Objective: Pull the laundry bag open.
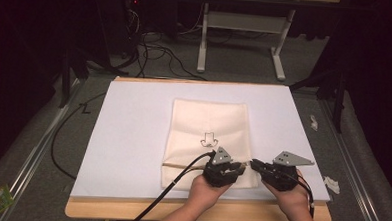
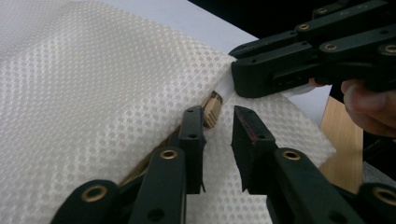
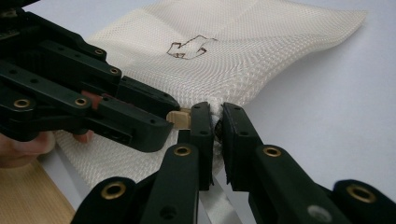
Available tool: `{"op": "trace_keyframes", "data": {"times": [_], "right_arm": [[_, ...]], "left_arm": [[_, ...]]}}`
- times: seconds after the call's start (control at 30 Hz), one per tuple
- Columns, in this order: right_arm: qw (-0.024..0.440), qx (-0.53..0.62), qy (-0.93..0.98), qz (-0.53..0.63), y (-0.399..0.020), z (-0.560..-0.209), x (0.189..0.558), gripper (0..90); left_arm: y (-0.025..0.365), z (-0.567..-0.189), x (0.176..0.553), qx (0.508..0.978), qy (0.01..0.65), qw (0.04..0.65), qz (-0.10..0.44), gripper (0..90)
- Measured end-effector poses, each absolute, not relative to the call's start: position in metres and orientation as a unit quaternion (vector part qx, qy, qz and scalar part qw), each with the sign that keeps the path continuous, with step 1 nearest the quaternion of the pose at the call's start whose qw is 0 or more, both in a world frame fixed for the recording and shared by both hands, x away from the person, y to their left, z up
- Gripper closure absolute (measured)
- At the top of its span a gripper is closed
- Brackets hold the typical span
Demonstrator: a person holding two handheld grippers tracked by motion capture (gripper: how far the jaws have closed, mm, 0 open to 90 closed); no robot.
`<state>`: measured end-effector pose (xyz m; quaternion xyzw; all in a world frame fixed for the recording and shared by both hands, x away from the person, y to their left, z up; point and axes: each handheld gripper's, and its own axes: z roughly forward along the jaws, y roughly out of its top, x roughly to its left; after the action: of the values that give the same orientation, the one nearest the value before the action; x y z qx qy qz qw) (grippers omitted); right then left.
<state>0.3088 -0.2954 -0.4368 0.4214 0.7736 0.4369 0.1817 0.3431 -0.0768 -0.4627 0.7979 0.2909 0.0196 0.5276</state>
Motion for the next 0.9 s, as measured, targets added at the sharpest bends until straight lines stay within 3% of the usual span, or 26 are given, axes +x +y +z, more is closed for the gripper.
{"op": "trace_keyframes", "data": {"times": [0.23,0.9], "right_arm": [[0.184,0.42,0.773,0.438,-0.294,-0.436,0.308,84.9],[0.164,0.415,0.781,0.436,-0.286,-0.436,0.308,86.5]], "left_arm": [[-0.082,-0.462,0.345,0.791,0.294,0.536,0.021,86.8],[-0.064,-0.459,0.345,0.806,0.287,0.518,0.013,88.1]]}}
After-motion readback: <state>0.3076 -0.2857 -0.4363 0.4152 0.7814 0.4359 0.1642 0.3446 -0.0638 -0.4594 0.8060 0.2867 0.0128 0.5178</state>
